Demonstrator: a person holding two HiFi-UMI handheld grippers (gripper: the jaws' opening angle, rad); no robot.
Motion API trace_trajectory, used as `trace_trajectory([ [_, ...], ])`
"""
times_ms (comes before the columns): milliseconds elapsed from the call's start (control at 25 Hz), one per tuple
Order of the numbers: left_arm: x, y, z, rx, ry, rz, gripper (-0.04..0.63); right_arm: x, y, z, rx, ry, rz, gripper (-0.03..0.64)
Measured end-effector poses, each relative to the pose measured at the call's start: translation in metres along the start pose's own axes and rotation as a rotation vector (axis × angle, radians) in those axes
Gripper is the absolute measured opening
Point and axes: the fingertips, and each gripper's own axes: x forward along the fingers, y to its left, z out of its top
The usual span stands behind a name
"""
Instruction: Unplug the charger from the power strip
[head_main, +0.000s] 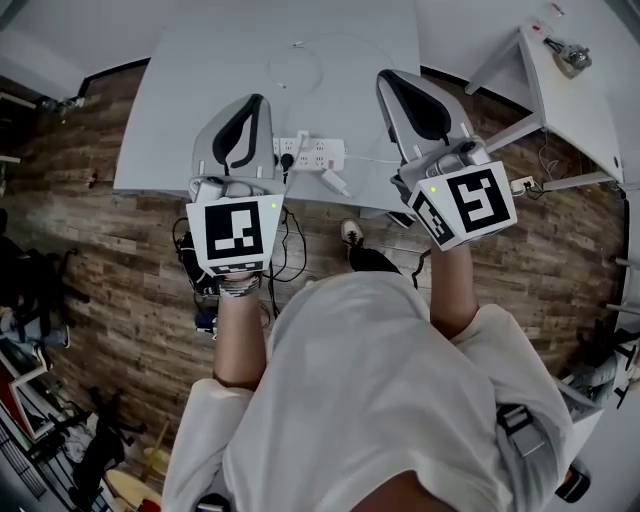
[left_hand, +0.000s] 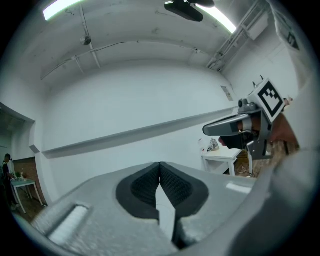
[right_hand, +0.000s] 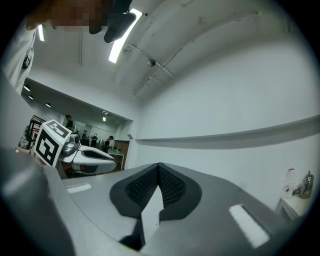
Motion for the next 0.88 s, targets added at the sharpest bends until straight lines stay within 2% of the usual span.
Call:
trace_trajectory([
  [400, -0.018, 0.003, -0.017, -0.036, 0.015, -0.008, 0.003, -0.004, 0.015, -0.017, 0.019, 0.060, -0.006, 0.000],
  [880, -0.060, 0.000, -0.012, -0.025, -0.003, -0.035, 0.003, -0.033, 0.055, -0.006, 0.007, 0.069, -0.024, 0.000],
])
